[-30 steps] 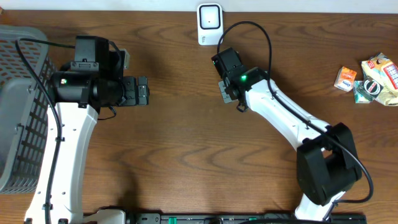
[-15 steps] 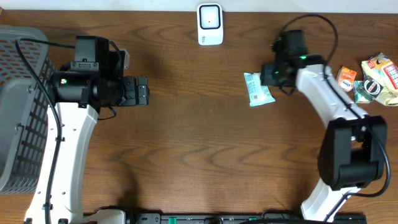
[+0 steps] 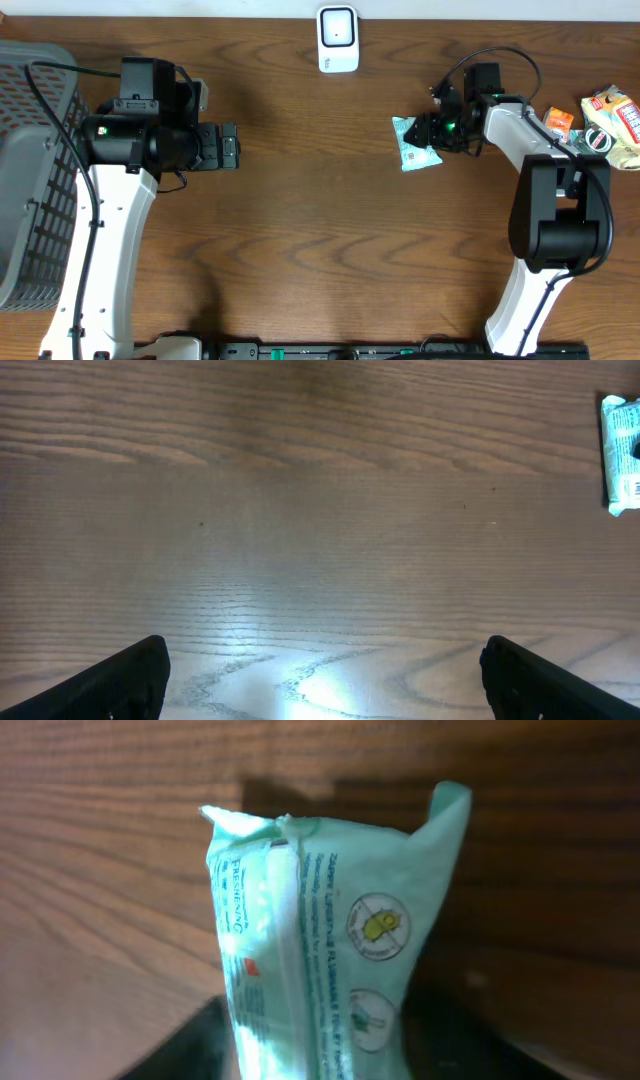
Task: Scan the item barcode
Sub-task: 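Lift the wipes pack and carry it left toward the scanner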
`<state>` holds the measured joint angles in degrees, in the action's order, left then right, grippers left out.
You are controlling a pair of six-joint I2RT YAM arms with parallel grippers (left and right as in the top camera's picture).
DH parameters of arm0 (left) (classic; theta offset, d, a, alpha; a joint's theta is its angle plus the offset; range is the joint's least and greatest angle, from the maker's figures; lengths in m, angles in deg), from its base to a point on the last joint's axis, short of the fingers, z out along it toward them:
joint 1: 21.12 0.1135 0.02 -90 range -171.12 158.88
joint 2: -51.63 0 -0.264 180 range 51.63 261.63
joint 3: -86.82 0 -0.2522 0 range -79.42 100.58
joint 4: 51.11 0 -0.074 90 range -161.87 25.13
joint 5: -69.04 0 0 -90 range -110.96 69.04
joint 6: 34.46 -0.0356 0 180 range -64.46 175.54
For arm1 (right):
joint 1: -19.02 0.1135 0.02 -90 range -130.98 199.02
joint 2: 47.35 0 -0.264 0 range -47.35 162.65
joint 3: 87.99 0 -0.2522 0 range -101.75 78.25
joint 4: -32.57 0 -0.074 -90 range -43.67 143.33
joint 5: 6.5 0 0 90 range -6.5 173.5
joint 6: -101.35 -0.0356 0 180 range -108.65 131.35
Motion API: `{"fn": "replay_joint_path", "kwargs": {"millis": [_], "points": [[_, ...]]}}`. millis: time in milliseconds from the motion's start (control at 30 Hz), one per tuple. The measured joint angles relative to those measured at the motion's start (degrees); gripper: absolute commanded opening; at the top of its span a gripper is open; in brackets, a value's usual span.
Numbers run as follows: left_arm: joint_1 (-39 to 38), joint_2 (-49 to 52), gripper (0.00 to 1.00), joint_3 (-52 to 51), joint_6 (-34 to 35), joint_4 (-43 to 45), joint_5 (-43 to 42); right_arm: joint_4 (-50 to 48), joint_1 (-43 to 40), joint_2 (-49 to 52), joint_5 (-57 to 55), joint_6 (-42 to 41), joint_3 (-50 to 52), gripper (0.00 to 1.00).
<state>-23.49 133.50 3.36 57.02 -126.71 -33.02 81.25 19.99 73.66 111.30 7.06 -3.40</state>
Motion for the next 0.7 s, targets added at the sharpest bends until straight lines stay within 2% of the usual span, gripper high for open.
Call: {"fn": "replay_joint_path", "kwargs": {"millis": [33, 67, 433, 567, 700], "points": [[0.0, 0.0, 0.98, 0.0, 0.0, 0.0, 0.0, -0.1, 0.0, 0.5, 0.7, 0.2, 0.0, 0.04], [0.0, 0.0, 0.97, 0.0, 0.0, 0.0, 0.0, -0.1, 0.0, 1.0, 1.9, 0.2, 0.0, 0.01], [0.0, 0.0, 0.98, 0.0, 0.0, 0.0, 0.0, 0.9, 0.5, 0.7, 1.9, -0.5, -0.6, 0.01], [0.0, 0.0, 0.98, 0.0, 0.0, 0.0, 0.0, 2.8, 3.9, -2.8, -8.7, -1.2, -0.7, 0.01], [0.0, 0.0, 0.98, 0.0, 0.0, 0.0, 0.0, 4.5, 11.2, -8.0, -24.8, -1.4, -0.8, 0.01]]}}
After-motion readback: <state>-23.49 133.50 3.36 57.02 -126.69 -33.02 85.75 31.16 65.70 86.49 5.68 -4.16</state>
